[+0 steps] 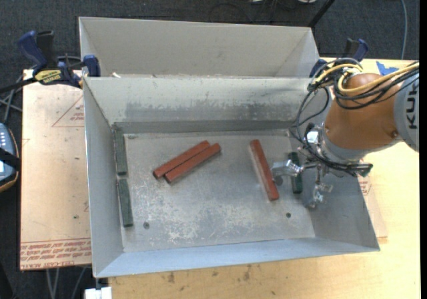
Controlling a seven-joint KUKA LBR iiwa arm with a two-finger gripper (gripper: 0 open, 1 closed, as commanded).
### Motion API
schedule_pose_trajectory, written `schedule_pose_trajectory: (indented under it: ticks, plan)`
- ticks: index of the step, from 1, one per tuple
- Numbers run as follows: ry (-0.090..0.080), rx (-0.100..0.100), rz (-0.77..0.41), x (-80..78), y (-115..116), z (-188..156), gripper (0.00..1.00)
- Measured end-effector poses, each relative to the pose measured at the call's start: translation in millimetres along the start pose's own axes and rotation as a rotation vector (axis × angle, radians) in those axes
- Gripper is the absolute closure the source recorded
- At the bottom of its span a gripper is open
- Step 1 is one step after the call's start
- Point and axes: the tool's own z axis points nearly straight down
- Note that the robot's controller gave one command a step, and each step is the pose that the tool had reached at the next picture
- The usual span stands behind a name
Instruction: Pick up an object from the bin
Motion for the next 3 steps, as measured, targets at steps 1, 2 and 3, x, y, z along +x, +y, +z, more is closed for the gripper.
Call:
schedule_pose_trajectory:
  ticks: [1,2,3]
  plan:
    - [0.01,-0.006,-0.123,-24.2,-8,3,0.0]
    - [0.003,0.002,-0.339,-63.1,-23,4,0.0]
    - [0.007,0.0,-0.434,-100.6,-5,0,0.0]
